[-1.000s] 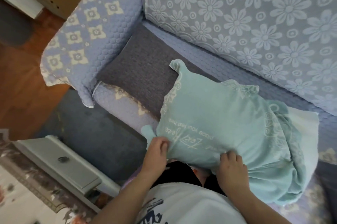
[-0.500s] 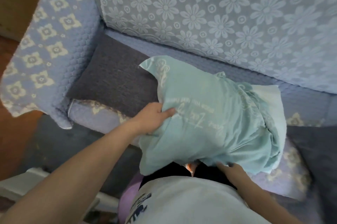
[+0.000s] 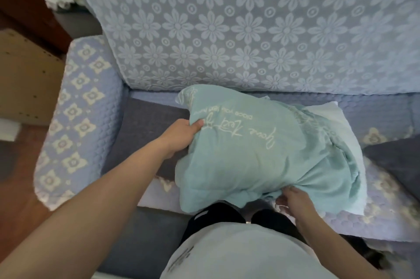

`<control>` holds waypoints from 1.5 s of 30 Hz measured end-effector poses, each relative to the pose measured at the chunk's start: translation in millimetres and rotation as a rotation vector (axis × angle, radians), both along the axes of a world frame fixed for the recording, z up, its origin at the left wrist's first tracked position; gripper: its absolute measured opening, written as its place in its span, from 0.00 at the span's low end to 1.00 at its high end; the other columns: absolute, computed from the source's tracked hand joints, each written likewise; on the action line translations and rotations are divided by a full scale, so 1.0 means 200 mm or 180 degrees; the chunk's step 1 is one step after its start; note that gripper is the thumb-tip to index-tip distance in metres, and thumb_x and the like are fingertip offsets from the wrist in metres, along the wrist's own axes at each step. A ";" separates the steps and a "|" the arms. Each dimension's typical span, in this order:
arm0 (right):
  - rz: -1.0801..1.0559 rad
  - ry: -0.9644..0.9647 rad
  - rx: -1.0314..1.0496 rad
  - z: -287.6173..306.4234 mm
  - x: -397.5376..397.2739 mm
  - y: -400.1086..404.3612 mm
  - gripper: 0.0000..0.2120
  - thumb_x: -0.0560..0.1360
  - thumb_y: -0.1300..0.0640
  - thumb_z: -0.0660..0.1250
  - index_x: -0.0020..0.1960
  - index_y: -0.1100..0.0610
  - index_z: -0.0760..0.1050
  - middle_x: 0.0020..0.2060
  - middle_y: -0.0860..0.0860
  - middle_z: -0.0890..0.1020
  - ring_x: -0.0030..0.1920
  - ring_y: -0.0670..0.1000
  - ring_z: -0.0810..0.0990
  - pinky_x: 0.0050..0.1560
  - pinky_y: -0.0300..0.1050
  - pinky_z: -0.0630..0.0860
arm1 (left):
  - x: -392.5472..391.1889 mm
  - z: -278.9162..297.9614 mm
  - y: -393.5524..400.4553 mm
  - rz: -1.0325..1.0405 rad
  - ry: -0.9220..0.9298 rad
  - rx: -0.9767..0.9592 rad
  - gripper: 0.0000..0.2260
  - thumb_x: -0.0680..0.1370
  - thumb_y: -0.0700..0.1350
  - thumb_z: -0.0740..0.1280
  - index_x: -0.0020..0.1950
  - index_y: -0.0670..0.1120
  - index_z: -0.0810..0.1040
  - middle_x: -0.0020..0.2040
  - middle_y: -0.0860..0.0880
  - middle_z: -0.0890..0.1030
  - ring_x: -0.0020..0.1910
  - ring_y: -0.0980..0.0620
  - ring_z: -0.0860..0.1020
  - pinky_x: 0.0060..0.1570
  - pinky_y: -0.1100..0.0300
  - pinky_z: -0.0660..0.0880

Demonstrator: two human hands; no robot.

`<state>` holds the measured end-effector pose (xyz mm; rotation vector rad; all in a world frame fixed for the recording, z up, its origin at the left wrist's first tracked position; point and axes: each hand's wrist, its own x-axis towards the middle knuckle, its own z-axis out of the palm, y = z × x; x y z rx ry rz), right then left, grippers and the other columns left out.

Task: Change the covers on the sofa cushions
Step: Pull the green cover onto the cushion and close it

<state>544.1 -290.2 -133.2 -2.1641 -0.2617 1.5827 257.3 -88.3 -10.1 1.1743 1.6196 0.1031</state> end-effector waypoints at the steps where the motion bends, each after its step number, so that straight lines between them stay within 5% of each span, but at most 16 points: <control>1: 0.0425 -0.0433 -0.0024 0.00 0.03 -0.02 0.12 0.81 0.58 0.60 0.42 0.62 0.75 0.38 0.62 0.81 0.37 0.59 0.79 0.41 0.56 0.78 | -0.03 0.00 0.02 -0.0188 0.0250 0.0123 0.20 0.82 0.59 0.62 0.52 0.45 0.85 0.47 0.49 0.86 0.48 0.47 0.83 0.51 0.52 0.77; 5: 0.1559 -0.1999 -0.0772 0.04 0.33 -0.13 0.10 0.80 0.62 0.59 0.53 0.60 0.78 0.48 0.58 0.81 0.51 0.61 0.81 0.44 0.47 0.72 | -0.21 -0.06 0.09 -0.0876 0.1404 0.0549 0.21 0.83 0.59 0.59 0.46 0.44 0.81 0.47 0.43 0.83 0.48 0.41 0.80 0.49 0.51 0.75; 10: 0.1924 -0.1557 -0.1259 -0.14 0.45 -0.14 0.12 0.80 0.62 0.59 0.53 0.68 0.79 0.36 0.57 0.79 0.42 0.61 0.80 0.51 0.55 0.81 | -0.22 -0.23 -0.06 -0.0645 0.1377 0.0551 0.19 0.83 0.61 0.58 0.46 0.49 0.79 0.43 0.49 0.80 0.44 0.46 0.78 0.43 0.54 0.70; 13: 0.2716 -0.1565 -0.1274 -0.11 0.38 -0.09 0.09 0.78 0.65 0.58 0.43 0.58 0.74 0.35 0.50 0.75 0.45 0.55 0.82 0.44 0.45 0.77 | -0.23 -0.29 -0.17 -0.0221 0.1140 0.0493 0.20 0.84 0.56 0.59 0.43 0.44 0.78 0.41 0.48 0.80 0.43 0.45 0.78 0.39 0.54 0.69; 16: 0.3105 -0.1596 -0.1215 -0.02 0.31 0.03 0.11 0.74 0.65 0.57 0.45 0.50 0.72 0.40 0.48 0.77 0.42 0.51 0.78 0.44 0.44 0.75 | -0.24 -0.34 -0.32 0.0694 0.0432 0.0290 0.14 0.84 0.53 0.60 0.48 0.45 0.79 0.43 0.49 0.81 0.44 0.48 0.78 0.44 0.52 0.73; 18: 0.3319 -0.1774 -0.0880 0.04 0.26 0.15 0.08 0.76 0.62 0.57 0.41 0.51 0.70 0.40 0.50 0.77 0.43 0.54 0.79 0.44 0.45 0.73 | -0.25 -0.41 -0.47 0.1196 0.0060 0.0008 0.11 0.83 0.55 0.62 0.59 0.51 0.78 0.53 0.53 0.82 0.52 0.51 0.80 0.52 0.53 0.77; 20: 0.3325 -0.1914 -0.0216 0.08 0.19 0.29 0.07 0.78 0.60 0.57 0.42 0.54 0.69 0.41 0.52 0.78 0.46 0.57 0.79 0.45 0.46 0.71 | -0.29 -0.49 -0.65 0.1361 -0.0050 -0.0330 0.18 0.81 0.60 0.63 0.68 0.53 0.74 0.61 0.53 0.81 0.58 0.52 0.80 0.61 0.51 0.77; 23: 0.3160 -0.1771 0.0496 0.11 0.09 0.43 0.11 0.79 0.56 0.61 0.60 0.54 0.71 0.56 0.54 0.75 0.52 0.57 0.78 0.49 0.48 0.72 | -0.28 -0.56 -0.91 0.1443 -0.0109 -0.0908 0.23 0.81 0.62 0.60 0.74 0.57 0.67 0.67 0.55 0.77 0.64 0.52 0.77 0.68 0.52 0.72; 25: 0.3326 -0.1676 0.0571 0.12 0.03 0.48 0.18 0.79 0.54 0.64 0.67 0.56 0.68 0.63 0.55 0.70 0.53 0.58 0.78 0.49 0.49 0.72 | -0.23 -0.57 -1.04 0.1350 0.0129 -0.0996 0.18 0.84 0.56 0.60 0.72 0.51 0.68 0.65 0.53 0.75 0.63 0.50 0.75 0.63 0.57 0.70; 28: 0.3484 -0.1737 0.1013 0.14 -0.06 0.54 0.24 0.77 0.54 0.69 0.70 0.57 0.68 0.67 0.57 0.67 0.58 0.59 0.76 0.55 0.51 0.75 | -0.16 -0.60 -1.17 0.1624 0.1038 -0.0450 0.08 0.82 0.49 0.65 0.49 0.45 0.72 0.54 0.46 0.78 0.47 0.48 0.76 0.53 0.52 0.75; 31: 0.3744 -0.2123 0.1635 0.10 -0.06 0.62 0.28 0.74 0.54 0.73 0.70 0.58 0.69 0.67 0.58 0.68 0.65 0.63 0.70 0.65 0.58 0.71 | -0.12 -0.57 -1.13 0.1857 0.1228 0.0025 0.08 0.79 0.50 0.68 0.47 0.49 0.71 0.51 0.47 0.74 0.45 0.50 0.74 0.50 0.51 0.75; 36: 0.3837 -0.2094 0.0517 -0.03 0.01 0.79 0.46 0.72 0.37 0.70 0.80 0.52 0.51 0.79 0.59 0.54 0.78 0.63 0.54 0.76 0.60 0.55 | -0.05 -0.50 -0.98 0.1852 0.1130 0.0613 0.13 0.79 0.48 0.68 0.63 0.50 0.74 0.59 0.52 0.71 0.61 0.50 0.70 0.65 0.52 0.70; 41: 0.5698 -0.1584 -0.0942 -0.17 0.14 0.55 0.42 0.76 0.34 0.59 0.81 0.45 0.41 0.81 0.50 0.46 0.80 0.58 0.48 0.76 0.64 0.53 | -0.04 -0.40 -0.64 0.1515 0.0991 0.1051 0.21 0.80 0.50 0.68 0.72 0.48 0.72 0.67 0.47 0.70 0.66 0.47 0.69 0.69 0.51 0.67; 45: 0.5969 -0.1469 -0.1162 -0.21 0.23 0.47 0.41 0.78 0.39 0.61 0.82 0.48 0.41 0.81 0.53 0.47 0.80 0.57 0.50 0.74 0.64 0.53 | -0.08 -0.49 -0.25 0.1155 0.0788 0.0461 0.36 0.78 0.58 0.69 0.81 0.47 0.59 0.77 0.44 0.66 0.75 0.43 0.66 0.74 0.50 0.64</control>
